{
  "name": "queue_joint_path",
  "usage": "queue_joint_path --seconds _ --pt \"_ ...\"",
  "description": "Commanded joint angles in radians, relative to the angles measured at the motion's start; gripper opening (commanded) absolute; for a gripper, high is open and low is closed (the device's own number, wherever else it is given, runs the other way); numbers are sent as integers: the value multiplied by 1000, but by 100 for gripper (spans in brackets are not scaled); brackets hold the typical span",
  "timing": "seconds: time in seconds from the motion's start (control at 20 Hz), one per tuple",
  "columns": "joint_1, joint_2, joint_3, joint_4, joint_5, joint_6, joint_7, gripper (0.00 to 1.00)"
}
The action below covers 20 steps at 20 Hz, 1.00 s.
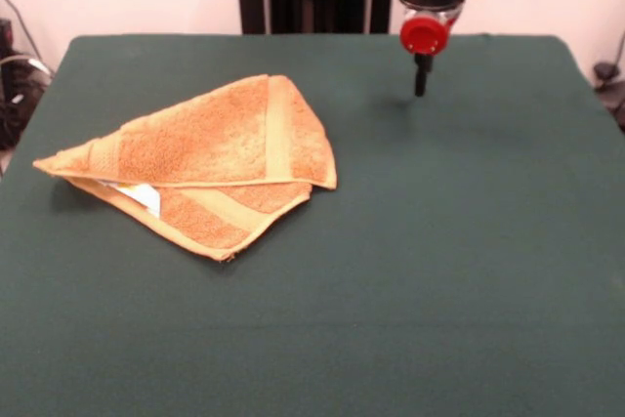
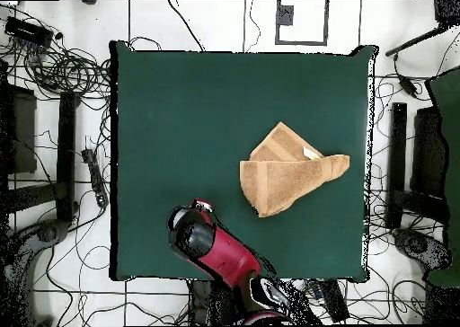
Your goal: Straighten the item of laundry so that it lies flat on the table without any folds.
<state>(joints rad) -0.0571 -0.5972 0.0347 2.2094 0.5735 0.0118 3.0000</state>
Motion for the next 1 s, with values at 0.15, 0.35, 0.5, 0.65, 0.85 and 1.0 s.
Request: queue_joint_path --seconds 0.15,0.35,0.5,0.65,0.85,1.0 --pt "-39 97 74 -120 -35 -14 45 100" --pt "-21 116 61 -152 -24 4 56 100" --pt "-16 107 52 -156 -21 21 63 100" --pt "-20 83 48 -144 -14 42 78 100" --pt "-1 39 9 -135 3 102 91 100" --pt "1 29 -10 -136 6 122 91 100"
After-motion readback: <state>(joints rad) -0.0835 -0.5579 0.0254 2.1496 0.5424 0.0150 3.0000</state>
